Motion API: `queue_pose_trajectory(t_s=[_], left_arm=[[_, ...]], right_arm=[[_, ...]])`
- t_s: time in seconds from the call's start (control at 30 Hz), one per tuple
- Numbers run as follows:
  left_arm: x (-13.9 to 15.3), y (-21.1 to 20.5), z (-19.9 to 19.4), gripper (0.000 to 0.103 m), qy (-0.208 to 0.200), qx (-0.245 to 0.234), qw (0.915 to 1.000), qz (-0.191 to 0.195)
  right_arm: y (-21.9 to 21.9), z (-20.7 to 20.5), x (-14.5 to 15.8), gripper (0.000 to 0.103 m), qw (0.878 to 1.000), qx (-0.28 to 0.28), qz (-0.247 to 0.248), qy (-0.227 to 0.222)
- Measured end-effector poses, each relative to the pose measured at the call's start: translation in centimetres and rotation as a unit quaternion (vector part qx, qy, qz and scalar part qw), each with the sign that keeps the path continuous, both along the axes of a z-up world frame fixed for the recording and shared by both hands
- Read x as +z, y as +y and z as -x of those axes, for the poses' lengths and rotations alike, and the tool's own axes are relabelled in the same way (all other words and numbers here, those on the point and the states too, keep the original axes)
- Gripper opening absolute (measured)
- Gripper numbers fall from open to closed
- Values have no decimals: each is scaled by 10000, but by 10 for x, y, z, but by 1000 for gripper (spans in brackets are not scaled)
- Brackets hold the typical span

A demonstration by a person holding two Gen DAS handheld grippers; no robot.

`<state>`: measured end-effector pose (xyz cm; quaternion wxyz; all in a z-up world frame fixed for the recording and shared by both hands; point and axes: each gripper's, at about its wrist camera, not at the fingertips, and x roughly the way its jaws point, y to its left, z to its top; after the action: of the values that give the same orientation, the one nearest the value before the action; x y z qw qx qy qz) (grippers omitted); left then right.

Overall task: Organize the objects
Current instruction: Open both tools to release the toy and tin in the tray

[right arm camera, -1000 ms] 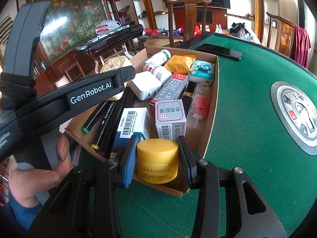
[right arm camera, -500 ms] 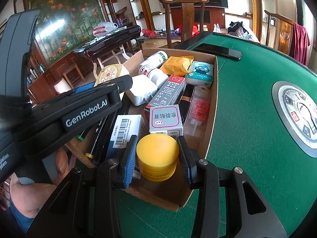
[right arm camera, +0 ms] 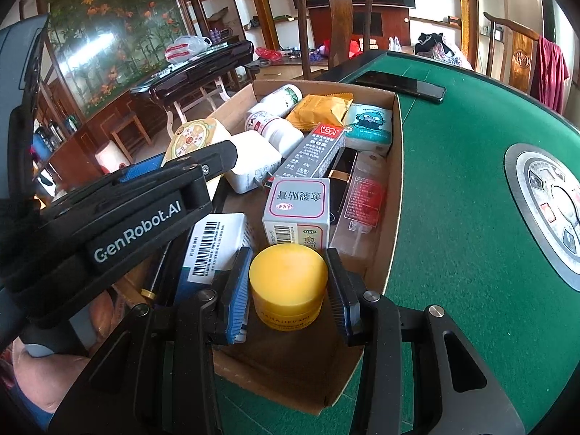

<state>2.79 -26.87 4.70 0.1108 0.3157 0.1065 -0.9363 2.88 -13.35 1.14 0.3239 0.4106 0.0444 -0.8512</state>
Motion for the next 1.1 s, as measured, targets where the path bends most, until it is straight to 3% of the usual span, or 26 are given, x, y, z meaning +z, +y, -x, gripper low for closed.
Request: queue_pose_trajectory(t_s=[1.0,1.1], left_arm=[[-7,1,9,48,-227,80,9997,41],[-6,0,8,52,-211,82,9997,31]], right_arm=[[-4,-1,0,41,9999,0,-97,92],[-2,-3,3,41,9998,-3,-57,170]])
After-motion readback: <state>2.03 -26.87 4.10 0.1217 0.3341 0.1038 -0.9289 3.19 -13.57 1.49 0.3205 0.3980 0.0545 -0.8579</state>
